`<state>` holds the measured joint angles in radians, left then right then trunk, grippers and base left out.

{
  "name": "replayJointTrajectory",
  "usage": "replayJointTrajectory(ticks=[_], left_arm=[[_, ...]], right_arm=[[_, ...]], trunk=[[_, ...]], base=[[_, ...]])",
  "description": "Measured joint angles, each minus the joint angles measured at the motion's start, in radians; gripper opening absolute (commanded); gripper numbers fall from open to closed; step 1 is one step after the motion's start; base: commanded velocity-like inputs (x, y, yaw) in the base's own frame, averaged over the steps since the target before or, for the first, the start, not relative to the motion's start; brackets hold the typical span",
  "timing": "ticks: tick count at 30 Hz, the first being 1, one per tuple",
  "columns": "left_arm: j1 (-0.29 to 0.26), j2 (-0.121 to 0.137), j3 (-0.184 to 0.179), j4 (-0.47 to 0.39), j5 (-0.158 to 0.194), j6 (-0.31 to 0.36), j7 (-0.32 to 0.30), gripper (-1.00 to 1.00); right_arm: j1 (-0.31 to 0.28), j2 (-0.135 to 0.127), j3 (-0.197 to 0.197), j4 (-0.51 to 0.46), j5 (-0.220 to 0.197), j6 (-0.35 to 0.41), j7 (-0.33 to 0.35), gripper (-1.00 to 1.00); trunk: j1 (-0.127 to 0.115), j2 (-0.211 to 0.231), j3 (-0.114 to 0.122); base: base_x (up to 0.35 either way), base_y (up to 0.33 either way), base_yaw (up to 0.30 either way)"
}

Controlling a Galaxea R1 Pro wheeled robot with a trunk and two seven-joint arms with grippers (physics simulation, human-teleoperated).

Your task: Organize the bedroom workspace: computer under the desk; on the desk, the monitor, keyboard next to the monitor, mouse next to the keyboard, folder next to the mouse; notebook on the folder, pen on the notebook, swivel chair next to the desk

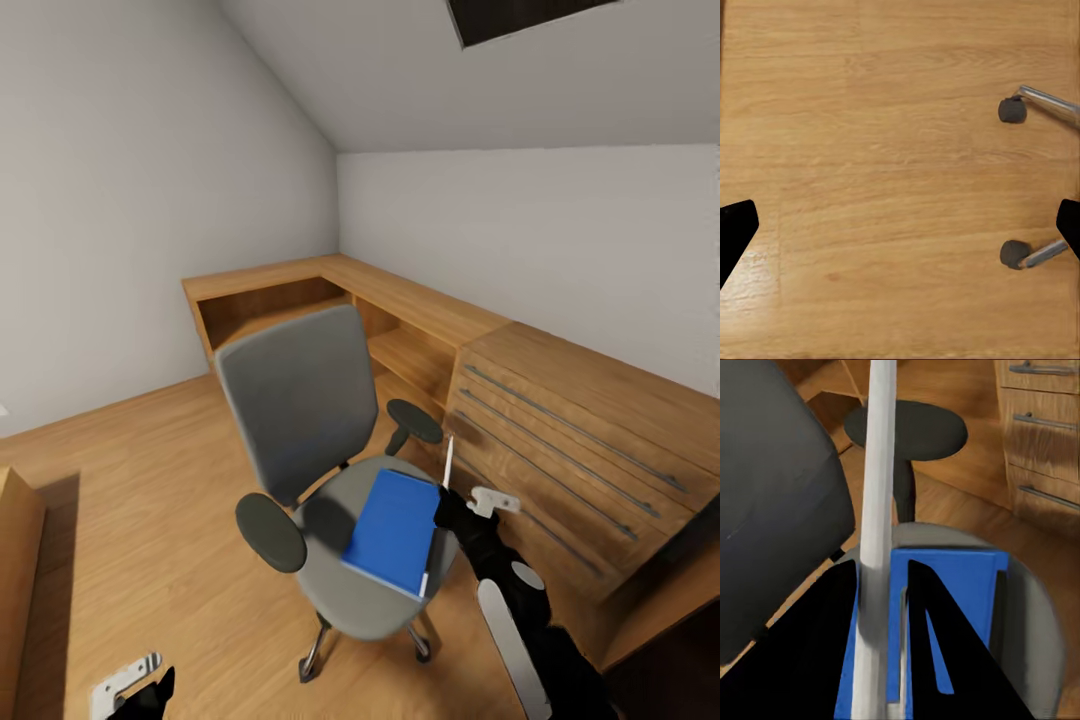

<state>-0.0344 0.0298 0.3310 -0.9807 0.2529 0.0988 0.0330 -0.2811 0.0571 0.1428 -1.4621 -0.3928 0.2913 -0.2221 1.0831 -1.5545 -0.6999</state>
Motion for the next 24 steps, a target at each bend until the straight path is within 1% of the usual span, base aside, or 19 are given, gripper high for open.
replayJointTrajectory(ticks=[1, 2, 7, 8, 12, 17, 18, 19, 20, 21, 23, 24], left_arm=[[0.000, 0.000, -0.022, 0.010, 0.000, 0.002, 0.001, 1.00], [0.000, 0.000, -0.036, 0.024, 0.000, 0.003, 0.002, 1.00], [0.000, 0.000, -0.064, 0.069, -0.002, 0.004, 0.003, 1.00], [0.000, -0.002, -0.077, 0.083, -0.002, 0.005, 0.003, 1.00], [0.000, -0.005, -0.103, 0.092, -0.003, 0.006, 0.003, 1.00], [0.000, -0.013, -0.122, 0.103, -0.007, 0.007, 0.002, 1.00], [0.000, -0.025, -0.186, 0.110, -0.035, 0.007, 0.004, 1.00], [0.000, -0.033, -0.291, 0.139, -0.077, 0.004, 0.008, 1.00], [0.000, -0.034, -0.301, 0.142, -0.081, 0.004, 0.008, 1.00], [0.000, -0.034, -0.310, 0.144, -0.083, 0.004, 0.009, 1.00], [0.000, -0.034, -0.316, 0.145, -0.084, 0.004, 0.008, 1.00], [0.000, -0.034, -0.320, 0.146, -0.084, 0.004, 0.008, 1.00]], right_arm=[[0.021, -0.001, -0.008, -0.039, -0.008, 0.002, 0.000, -1.00], [0.030, -0.001, -0.018, -0.054, -0.012, 0.003, 0.000, -1.00], [0.041, 0.000, -0.051, -0.075, -0.030, 0.003, 0.000, -1.00], [0.044, 0.000, -0.061, -0.092, -0.036, 0.001, 0.000, -1.00], [0.045, 0.000, -0.065, -0.103, -0.043, 0.001, 0.003, -1.00], [0.045, 0.000, -0.066, -0.105, -0.045, 0.001, 0.006, -1.00], [0.045, -0.001, -0.066, -0.105, -0.045, 0.000, 0.006, -1.00], [0.046, -0.002, -0.090, -0.106, -0.044, 0.001, 0.006, -1.00], [0.046, -0.002, -0.099, -0.106, -0.045, 0.001, 0.006, -1.00], [0.046, -0.002, -0.118, -0.106, -0.045, 0.002, 0.006, -1.00], [0.046, -0.002, -0.137, -0.106, -0.048, 0.003, 0.006, -1.00], [0.046, -0.002, -0.149, -0.106, -0.055, 0.002, 0.004, -1.00]], trunk=[[-0.004, 0.007, 0.003], [-0.008, 0.014, 0.006], [-0.027, 0.049, 0.022], [-0.031, 0.056, 0.025], [-0.046, 0.084, 0.038], [-0.065, 0.119, 0.053], [-0.069, 0.126, 0.056], [-0.073, 0.133, 0.060], [-0.077, 0.140, 0.063], [-0.081, 0.147, 0.066], [-0.088, 0.161, 0.072], [-0.089, 0.161, 0.072]], base=[[-0.340, 0.000, 0.000], [-0.341, 0.000, 0.000], [-0.341, 0.000, 0.000], [-0.341, 0.000, 0.000], [-0.341, 0.000, 0.000], [-0.340, 0.000, 0.000], [-0.239, 0.000, -0.049], [-0.232, 0.000, -0.092], [-0.216, 0.000, -0.155], [-0.206, 0.000, -0.177], [-0.172, 0.000, -0.208], [-0.126, 0.000, -0.231]])
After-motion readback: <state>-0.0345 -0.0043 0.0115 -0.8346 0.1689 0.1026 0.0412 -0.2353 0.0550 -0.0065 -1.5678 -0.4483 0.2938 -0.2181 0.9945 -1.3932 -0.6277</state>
